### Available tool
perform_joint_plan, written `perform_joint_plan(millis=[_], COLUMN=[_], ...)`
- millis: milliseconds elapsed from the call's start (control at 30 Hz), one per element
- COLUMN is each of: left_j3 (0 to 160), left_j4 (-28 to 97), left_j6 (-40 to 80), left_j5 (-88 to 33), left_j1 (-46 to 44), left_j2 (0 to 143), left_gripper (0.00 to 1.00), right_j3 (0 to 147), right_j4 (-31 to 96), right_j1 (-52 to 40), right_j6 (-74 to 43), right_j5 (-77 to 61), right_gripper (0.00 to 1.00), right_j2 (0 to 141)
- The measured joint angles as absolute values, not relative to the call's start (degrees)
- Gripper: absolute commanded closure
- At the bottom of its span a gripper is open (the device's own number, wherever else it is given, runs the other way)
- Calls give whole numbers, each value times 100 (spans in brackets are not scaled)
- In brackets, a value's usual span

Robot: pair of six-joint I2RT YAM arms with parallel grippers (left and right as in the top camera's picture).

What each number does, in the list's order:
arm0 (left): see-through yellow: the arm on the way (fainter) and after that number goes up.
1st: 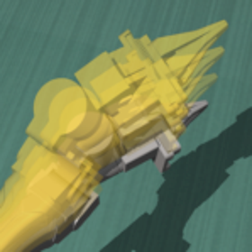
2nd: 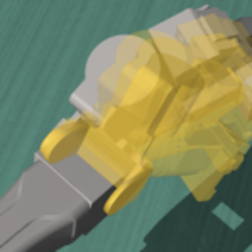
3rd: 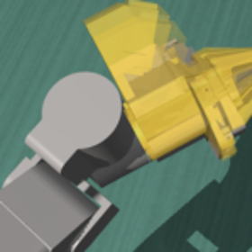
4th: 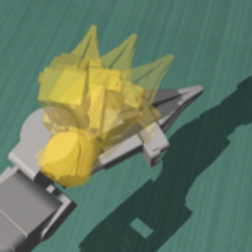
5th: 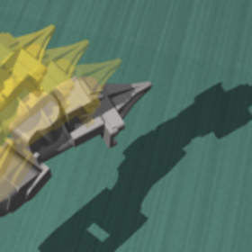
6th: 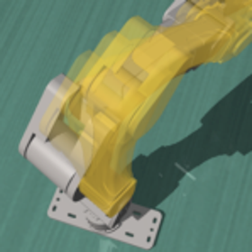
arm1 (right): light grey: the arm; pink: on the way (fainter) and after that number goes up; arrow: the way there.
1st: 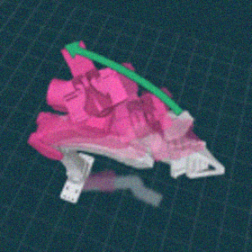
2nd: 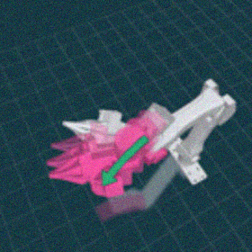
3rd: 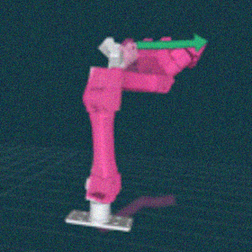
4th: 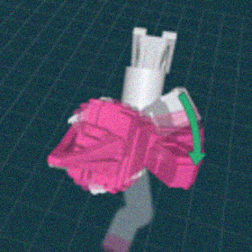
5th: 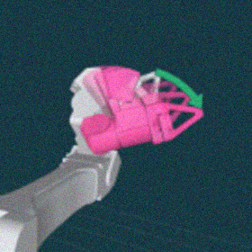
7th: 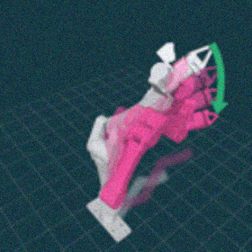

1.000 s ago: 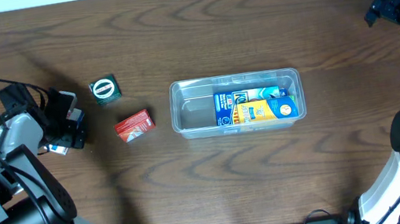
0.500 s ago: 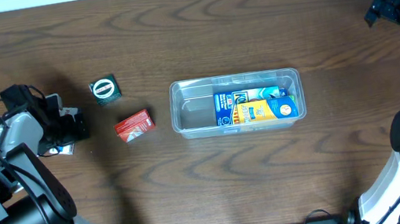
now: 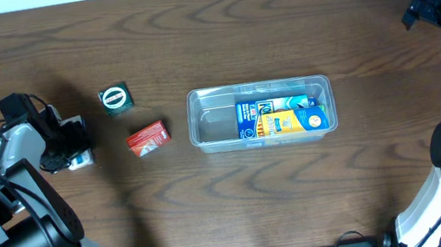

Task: Pack container
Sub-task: 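Lift the Panadol box and carry it toward the container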

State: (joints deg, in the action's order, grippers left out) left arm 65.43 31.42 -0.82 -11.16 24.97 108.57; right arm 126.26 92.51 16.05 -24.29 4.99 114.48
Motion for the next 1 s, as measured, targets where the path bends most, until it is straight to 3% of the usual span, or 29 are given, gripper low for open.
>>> perform_joint_plan(millis=[333, 467, 1000], left_j3=[6539, 6534, 6670], left_j4=[3162, 3148, 3400], left_j6=[-403, -687, -928], left_j5=[-1028, -939, -827], left_j1=[2480, 2475, 2453], left_j2=[10860, 10866, 10864], left_gripper=[46, 56, 57], right_j3=[12626, 12626, 12626], right_j4=[9251, 9251, 9251], right_j1=[1605, 1605, 1605], right_j6=[-2429, -2429, -2429], right_j5=[499, 499, 499], right_gripper=[1, 1, 1], right_j2=[11448, 11448, 11448])
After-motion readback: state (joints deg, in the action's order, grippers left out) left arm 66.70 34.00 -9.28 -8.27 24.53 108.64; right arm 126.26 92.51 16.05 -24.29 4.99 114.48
